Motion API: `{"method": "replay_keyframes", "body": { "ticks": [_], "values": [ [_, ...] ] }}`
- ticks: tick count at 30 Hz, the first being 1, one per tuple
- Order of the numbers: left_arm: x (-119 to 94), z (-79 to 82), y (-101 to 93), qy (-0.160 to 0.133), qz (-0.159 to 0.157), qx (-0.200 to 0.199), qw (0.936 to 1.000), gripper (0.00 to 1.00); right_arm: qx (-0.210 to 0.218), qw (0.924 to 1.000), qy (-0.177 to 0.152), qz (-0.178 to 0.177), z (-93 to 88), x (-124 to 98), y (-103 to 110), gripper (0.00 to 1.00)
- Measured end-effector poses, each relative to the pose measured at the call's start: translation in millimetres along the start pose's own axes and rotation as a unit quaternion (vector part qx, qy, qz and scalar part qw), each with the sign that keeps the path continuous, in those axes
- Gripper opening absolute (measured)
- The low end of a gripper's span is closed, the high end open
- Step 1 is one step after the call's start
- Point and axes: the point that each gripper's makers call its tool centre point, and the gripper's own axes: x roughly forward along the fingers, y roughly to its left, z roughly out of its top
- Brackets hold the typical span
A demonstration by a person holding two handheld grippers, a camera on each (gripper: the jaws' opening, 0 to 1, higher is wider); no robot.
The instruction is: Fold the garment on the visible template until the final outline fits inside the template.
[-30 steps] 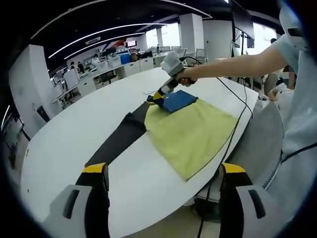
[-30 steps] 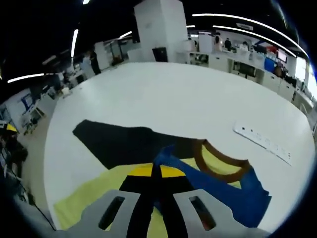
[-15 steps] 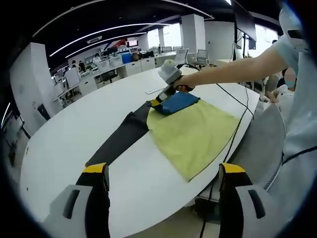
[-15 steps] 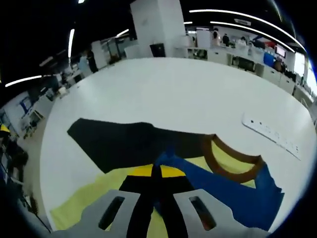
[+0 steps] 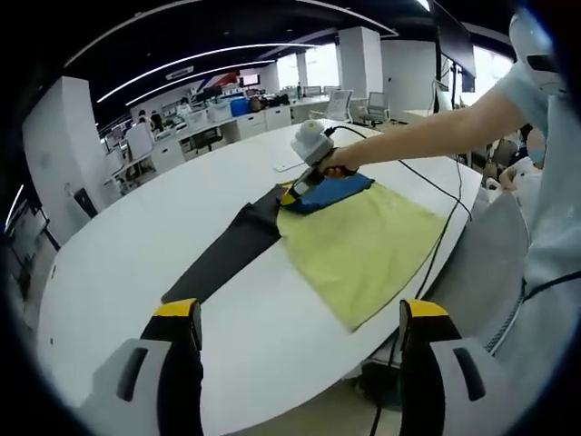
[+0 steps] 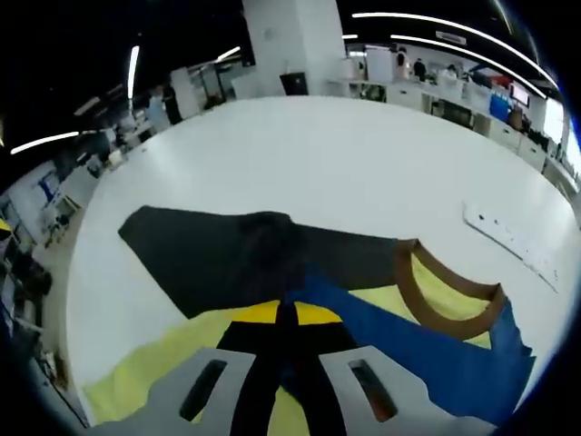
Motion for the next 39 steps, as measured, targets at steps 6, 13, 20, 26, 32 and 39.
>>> {"method": "replay_keyframes", "body": {
  "ticks": [6,13,20,26,32,39],
  "values": [
    [2.5,-4.1,-1.0,0.008,-0.004,-0.003,1.0,0.87,-0.01,0.9999,-0.012,-0.002,6.6,0.6,0.0,0.1],
    [3.0,-0.5,-2.1,0.003,-0.006,-0.001,1.0,0.87,-0.04,0.9992,0.002,0.0,-0.2,-3.8,0.0,0.22],
    [2.6,3.4,-4.1,0.0,-0.008,0.004,1.0,0.86,-0.052,0.9986,0.0,-0.009,-2.3,-14.3,-7.7,0.29],
    [3.3,5.9,-7.0,-0.002,-0.013,0.009,0.9999,0.85,-0.061,0.9979,-0.007,-0.022,-1.6,-27.1,-17.0,0.37],
    [4.1,11.1,-9.6,-0.008,-0.014,0.014,0.9998,0.86,-0.063,0.9974,-0.012,-0.031,-2.8,-41.0,-21.9,0.44],
    [3.8,15.4,-11.4,-0.012,-0.016,0.02,0.9996,0.85,-0.066,0.9971,-0.013,-0.035,-8.9,-53.5,-23.5,0.51]
  ]
}}
